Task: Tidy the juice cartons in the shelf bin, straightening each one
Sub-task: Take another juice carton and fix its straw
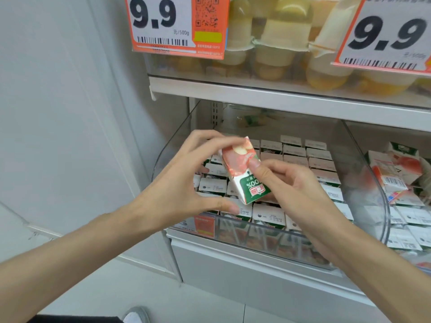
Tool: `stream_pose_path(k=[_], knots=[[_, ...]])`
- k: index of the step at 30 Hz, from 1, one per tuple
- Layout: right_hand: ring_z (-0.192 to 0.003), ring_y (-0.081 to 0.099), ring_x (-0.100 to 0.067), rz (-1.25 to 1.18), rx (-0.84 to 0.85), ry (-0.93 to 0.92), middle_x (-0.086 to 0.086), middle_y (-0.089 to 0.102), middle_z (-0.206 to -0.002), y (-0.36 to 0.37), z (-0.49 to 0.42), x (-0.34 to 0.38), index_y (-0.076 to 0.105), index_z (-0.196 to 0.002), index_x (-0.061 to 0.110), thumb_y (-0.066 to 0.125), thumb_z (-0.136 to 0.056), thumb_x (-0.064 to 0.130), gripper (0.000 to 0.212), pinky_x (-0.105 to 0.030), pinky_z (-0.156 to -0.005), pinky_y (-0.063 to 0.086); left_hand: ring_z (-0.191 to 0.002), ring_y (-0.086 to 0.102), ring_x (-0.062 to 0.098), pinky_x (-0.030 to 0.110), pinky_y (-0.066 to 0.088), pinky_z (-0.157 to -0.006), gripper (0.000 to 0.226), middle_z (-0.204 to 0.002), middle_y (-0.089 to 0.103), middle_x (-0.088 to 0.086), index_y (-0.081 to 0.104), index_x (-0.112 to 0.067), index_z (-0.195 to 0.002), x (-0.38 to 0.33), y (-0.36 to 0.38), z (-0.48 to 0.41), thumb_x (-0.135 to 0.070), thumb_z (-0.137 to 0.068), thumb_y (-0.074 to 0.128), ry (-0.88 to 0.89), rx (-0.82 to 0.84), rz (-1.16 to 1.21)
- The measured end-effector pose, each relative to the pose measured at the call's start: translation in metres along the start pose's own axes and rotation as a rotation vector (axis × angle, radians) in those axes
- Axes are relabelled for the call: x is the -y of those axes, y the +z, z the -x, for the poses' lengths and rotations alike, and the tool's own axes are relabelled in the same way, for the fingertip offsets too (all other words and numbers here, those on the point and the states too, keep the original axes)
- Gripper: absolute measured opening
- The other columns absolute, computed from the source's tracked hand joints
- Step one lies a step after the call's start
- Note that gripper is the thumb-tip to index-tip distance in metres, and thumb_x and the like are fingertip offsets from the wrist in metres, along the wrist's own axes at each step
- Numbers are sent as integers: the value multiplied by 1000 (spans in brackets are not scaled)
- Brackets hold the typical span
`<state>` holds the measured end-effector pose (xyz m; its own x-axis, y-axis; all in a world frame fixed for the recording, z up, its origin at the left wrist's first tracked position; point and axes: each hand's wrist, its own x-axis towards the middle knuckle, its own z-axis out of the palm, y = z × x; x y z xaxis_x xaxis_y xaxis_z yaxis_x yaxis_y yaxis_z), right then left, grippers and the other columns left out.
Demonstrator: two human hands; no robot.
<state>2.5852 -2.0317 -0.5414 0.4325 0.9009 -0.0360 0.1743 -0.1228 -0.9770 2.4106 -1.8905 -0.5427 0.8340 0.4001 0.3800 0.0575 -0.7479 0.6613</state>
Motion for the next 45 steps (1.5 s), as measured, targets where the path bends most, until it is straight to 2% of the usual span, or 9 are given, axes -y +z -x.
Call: stream_pose_path(k=[5, 10, 16, 19, 22, 27, 31, 39, 45], knots=[[-89, 78, -15, -121, 8, 69, -1, 83, -100, -1, 1, 3, 79, -113, 23, 61, -100, 47, 33, -20, -72, 59, -147, 42, 9, 34, 43, -117, 80, -153, 40, -18, 55, -39, -149, 2, 1, 0, -24, -80, 92, 81, 15, -184], [-70, 71, -21, -145, 48, 119, -10, 81, -92, 2, 0, 5, 81, -111, 26, 60, -102, 44, 28, -37, -65, 58, -130, 60, 14, 39, 53, -103, 42, -134, 63, -14, 73, -28, -131, 3, 0, -2, -28, -89, 75, 165, -73, -198], [-104, 78, -22, -156, 160, 21, 1, 78, -122, -6, -1, 5, 66, -135, 38, 67, -87, 65, 55, -36, -82, 60, -116, 67, 10, 39, 57, -97, 41, -117, 71, -20, 73, -34, -125, 10, 0, -1, -33, -86, 84, -56, -128, -58], [-115, 74, -12, -38, 149, -116, 14, 71, -133, -8, 2, 5, 63, -137, 40, 82, -87, 32, 54, -32, -94, 62, -107, 72, 12, 36, 61, -89, 39, -113, 75, -23, 73, -35, -122, 9, -1, -1, -44, -84, 80, -137, -140, 34], [-114, 74, -8, 15, 72, -162, 15, 76, -125, -8, 2, 4, 69, -131, 30, 78, -90, 13, 45, -28, -98, 60, -105, 72, 12, 36, 61, -82, 38, -115, 75, -24, 67, -40, -121, 5, -1, -1, -47, -85, 77, -147, -142, 68], [-98, 80, -21, -178, -6, 3, -3, 82, -107, -6, 0, 7, 66, -135, 20, 72, -94, 36, 44, -31, -87, 63, -111, 67, 13, 35, 58, -79, 70, -125, 68, -23, 54, -44, -136, 1, -2, -1, -52, -75, 86, -138, -88, 51], [-90, 81, -27, -263, -3, 100, -15, 82, -98, -4, 2, 9, 67, -130, 13, 71, -90, 48, 53, -26, -74, 64, -102, 69, 11, 33, 57, -71, 62, -122, 68, -24, 57, -40, -134, 3, -1, -1, -39, -80, 88, -107, -102, -20], [-93, 80, -24, -226, 12, -2, -11, 82, -101, -5, 2, 9, 55, -140, 27, 76, -91, 23, 53, -23, -80, 62, -102, 74, 15, 46, 59, -77, 62, -121, 74, -18, 57, -38, -139, 6, 2, 1, -49, -81, 77, -248, -27, 135], [-97, 80, -20, -113, 52, -69, 0, 82, -107, -3, 3, 8, 54, -140, 39, 80, -87, 22, 61, -27, -86, 62, -101, 75, 18, 42, 61, -75, 51, -117, 74, -15, 56, -35, -121, 10, 0, 0, -21, -84, 89, -247, -60, 84]])
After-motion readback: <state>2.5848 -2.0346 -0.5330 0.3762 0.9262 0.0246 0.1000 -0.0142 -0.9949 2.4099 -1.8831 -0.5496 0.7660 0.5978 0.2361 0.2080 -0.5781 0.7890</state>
